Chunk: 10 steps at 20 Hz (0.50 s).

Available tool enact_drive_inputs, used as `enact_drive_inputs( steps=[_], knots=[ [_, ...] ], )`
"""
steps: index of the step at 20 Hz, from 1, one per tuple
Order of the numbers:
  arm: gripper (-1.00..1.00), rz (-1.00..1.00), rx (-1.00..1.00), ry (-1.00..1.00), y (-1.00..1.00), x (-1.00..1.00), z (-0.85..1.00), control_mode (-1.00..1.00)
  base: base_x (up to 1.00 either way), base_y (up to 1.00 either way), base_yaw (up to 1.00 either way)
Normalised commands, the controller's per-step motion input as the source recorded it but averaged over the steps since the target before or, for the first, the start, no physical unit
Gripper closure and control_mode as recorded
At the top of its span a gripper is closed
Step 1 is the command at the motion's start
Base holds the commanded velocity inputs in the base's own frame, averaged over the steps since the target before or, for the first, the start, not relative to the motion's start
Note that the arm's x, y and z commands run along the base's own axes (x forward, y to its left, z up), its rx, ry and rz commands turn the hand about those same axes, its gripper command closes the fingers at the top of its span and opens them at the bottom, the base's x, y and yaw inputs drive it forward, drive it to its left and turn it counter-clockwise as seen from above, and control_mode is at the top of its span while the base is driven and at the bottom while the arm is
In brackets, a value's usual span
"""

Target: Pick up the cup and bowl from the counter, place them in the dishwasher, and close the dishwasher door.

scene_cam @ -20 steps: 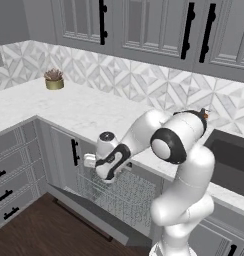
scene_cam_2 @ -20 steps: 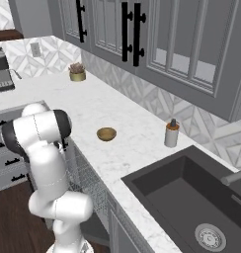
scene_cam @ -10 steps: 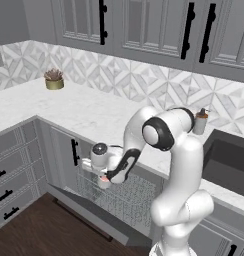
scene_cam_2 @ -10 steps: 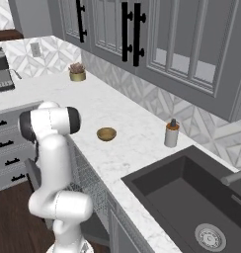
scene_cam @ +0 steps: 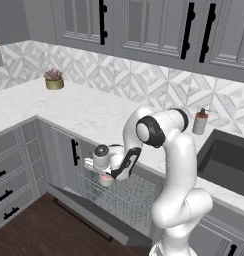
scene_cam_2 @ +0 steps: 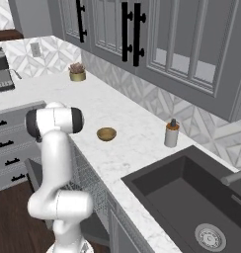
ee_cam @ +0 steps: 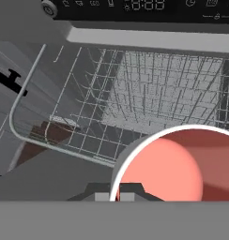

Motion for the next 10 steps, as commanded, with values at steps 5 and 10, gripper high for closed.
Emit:
enact_drive_inputs(
  steps=[5,10],
  knots=[
    [1.0,-0.01,-0.07,-0.04,0.0,0.36,-0.34,-1.0,0.0,0.0,0.0],
    [1.0,-0.01,-0.1,-0.08,0.0,0.37,-0.43,-1.0,0.0,0.0,0.0]
  ],
)
